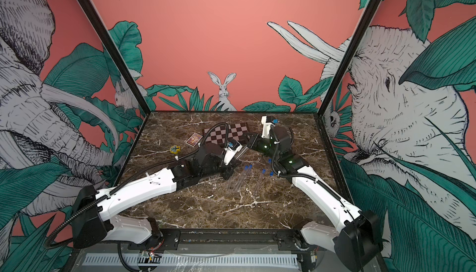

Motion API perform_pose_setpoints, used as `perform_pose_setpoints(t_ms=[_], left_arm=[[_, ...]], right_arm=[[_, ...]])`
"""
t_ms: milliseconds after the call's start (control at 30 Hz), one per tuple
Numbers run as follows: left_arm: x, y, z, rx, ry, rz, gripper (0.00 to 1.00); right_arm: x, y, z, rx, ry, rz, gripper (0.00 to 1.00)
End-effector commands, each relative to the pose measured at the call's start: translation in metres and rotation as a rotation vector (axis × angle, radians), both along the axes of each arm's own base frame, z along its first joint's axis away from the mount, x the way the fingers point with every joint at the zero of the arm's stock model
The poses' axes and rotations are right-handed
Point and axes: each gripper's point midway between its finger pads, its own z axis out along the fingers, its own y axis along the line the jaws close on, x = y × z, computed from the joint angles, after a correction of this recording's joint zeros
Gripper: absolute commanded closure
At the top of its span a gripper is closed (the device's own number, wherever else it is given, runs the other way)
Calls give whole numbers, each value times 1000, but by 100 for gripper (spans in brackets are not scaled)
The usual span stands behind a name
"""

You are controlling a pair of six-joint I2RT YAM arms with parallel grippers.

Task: Remove stoppers from test tubes
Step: Open the stopper on the test tube, then place the test tube at the center of the board.

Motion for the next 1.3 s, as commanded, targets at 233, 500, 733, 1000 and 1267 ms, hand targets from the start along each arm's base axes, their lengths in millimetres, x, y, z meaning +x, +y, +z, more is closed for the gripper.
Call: perform_pose_setpoints(t_ms=[233, 500, 733, 1000, 1267], left_arm=[[4, 2, -3, -4, -7, 19, 100], [9, 12, -19, 41, 19, 75, 100], [37, 42, -65, 61, 186, 255, 100], [46, 45, -112, 100, 296, 303, 100], [47, 47, -113, 112, 291, 312, 100]], right_arm=[[11, -18, 19, 178, -4, -29, 100], [9, -78, -36, -278, -10, -252, 100], [3, -111, -86, -392, 15, -384, 100], [-4, -128, -102, -419, 28, -436, 100], [-4, -140, -119, -406, 80, -451, 100]])
